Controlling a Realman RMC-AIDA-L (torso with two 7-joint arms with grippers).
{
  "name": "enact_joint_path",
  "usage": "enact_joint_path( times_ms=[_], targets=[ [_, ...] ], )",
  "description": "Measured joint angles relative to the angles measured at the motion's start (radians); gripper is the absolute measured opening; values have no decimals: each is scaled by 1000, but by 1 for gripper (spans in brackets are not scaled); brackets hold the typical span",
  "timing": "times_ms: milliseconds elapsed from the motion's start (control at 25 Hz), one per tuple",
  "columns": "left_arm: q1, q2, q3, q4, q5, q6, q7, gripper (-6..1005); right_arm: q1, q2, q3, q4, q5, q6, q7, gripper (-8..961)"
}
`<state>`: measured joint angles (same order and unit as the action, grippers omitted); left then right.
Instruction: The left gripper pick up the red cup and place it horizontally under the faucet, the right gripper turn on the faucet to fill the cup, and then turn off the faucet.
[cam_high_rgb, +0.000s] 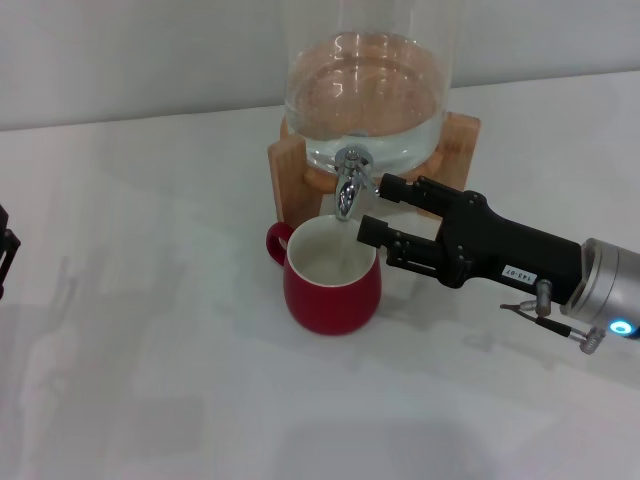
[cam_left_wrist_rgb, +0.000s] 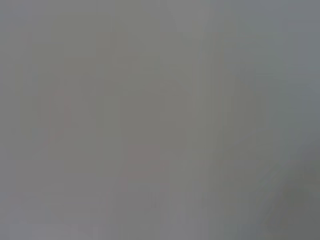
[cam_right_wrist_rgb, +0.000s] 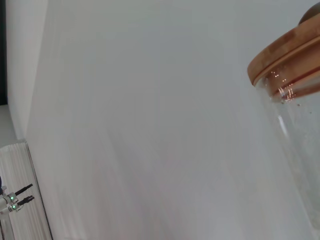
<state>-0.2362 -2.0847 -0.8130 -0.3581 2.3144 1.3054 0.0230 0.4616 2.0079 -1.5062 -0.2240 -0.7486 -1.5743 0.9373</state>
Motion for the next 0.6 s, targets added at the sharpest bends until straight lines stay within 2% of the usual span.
enact_joint_path(
  times_ms=[600],
  targets=[
    [0, 0, 0, 1, 0, 0, 0, 874, -5, -5, 7, -11, 9, 10, 2, 751]
  ],
)
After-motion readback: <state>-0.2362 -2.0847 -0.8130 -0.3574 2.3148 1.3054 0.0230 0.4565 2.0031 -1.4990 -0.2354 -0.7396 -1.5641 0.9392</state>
